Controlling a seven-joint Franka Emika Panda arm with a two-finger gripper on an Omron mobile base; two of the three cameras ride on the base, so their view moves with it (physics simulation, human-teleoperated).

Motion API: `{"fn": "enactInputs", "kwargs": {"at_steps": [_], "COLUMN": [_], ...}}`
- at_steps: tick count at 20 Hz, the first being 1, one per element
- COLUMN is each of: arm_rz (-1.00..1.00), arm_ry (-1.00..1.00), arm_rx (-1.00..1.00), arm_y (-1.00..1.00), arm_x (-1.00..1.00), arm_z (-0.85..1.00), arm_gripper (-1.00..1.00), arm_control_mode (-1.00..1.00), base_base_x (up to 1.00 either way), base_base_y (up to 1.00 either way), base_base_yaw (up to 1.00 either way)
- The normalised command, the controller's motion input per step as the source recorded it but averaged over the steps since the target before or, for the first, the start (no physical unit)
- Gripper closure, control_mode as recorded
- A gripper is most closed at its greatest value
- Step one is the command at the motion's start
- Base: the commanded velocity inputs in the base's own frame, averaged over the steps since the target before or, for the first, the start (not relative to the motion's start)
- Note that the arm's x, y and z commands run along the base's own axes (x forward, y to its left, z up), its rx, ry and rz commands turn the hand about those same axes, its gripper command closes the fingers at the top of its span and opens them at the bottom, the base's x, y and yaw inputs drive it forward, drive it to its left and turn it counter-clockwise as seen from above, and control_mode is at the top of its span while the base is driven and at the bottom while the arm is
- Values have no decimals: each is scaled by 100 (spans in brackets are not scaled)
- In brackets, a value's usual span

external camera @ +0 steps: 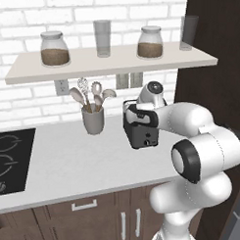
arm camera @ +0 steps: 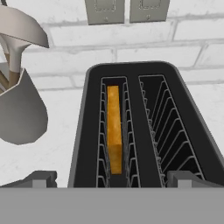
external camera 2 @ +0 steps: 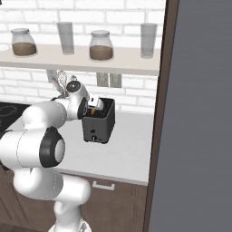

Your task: Start the toaster. Once the lever pops up, take the bread to the plate on the dining counter.

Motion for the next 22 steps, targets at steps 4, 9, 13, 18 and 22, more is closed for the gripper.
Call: {"fn": "enactInputs", "kwargs": {"at_steps": [4, 9, 13, 18, 22], "arm_rz": [0, 0, 0, 0, 0], "arm_ry": [0, 0, 0, 0, 0], "arm_rx": [0, 0, 0, 0, 0], "arm_y": [0, 0, 0, 0, 0], "arm_x": [0, 0, 0, 0, 0], "arm_z": [0, 0, 0, 0, 0], "arm_gripper": [-100, -100, -100, -100, -100], "arm_control_mode": [-100, -100, -100, -100, -100], "base_base_x": [0, 0, 0, 0, 0], "base_base_y": [0, 0, 0, 0, 0], "base_base_yaw": [0, 0, 0, 0, 0]}}
